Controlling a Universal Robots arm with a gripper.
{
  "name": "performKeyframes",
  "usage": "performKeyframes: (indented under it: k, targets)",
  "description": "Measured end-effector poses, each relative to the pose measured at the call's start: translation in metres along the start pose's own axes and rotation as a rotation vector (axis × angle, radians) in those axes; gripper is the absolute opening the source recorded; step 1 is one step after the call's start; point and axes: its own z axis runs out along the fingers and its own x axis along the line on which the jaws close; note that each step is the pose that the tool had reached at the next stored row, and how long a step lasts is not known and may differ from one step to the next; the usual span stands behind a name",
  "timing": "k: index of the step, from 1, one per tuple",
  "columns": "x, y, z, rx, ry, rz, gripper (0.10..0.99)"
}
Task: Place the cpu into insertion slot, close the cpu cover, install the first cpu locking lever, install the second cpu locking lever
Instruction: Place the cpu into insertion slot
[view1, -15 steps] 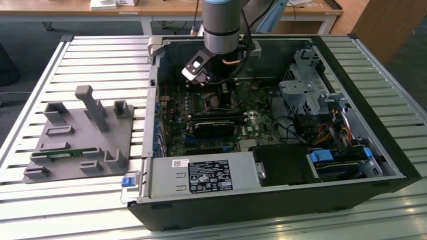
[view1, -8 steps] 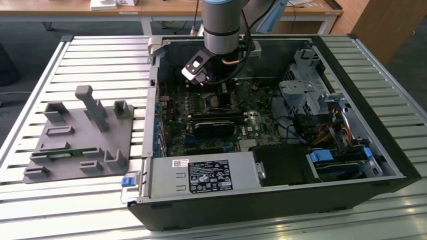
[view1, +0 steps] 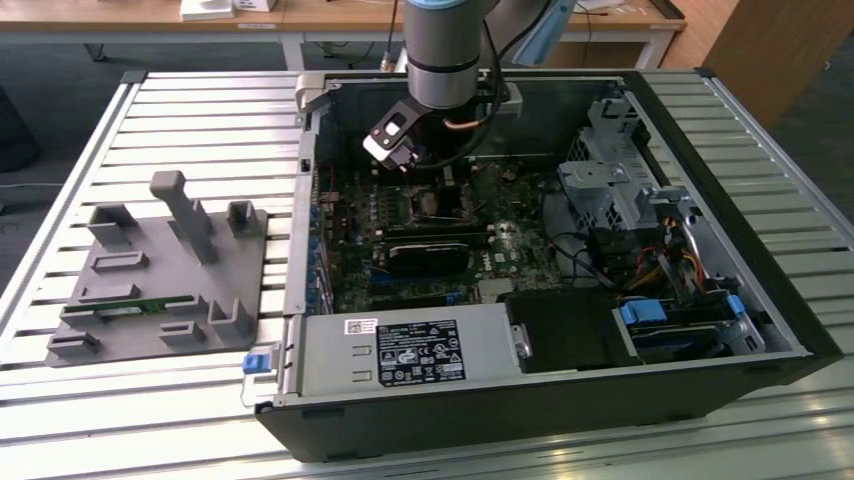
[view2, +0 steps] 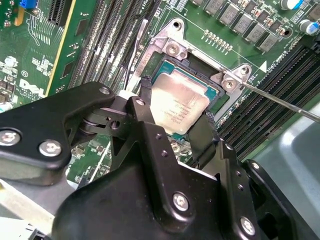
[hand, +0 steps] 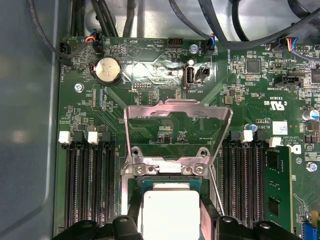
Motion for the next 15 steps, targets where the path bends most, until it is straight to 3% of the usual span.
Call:
performKeyframes:
  k: [3, 4, 9, 15]
  targets:
    - [0.0002, 0.0001, 0.0004, -0.001, 0.0009, 0.000, 0.553]
    - [0.0001, 0.0001, 0.0003, 0.000, 0.0005, 0.000, 0.612]
    - [0.0000, 0.0000, -0.0001, 0.000, -0.0001, 0.000, 0.612]
    - [-0.0002, 0.0004, -0.0063, 0.000, 0.0001, 0.000, 0.600]
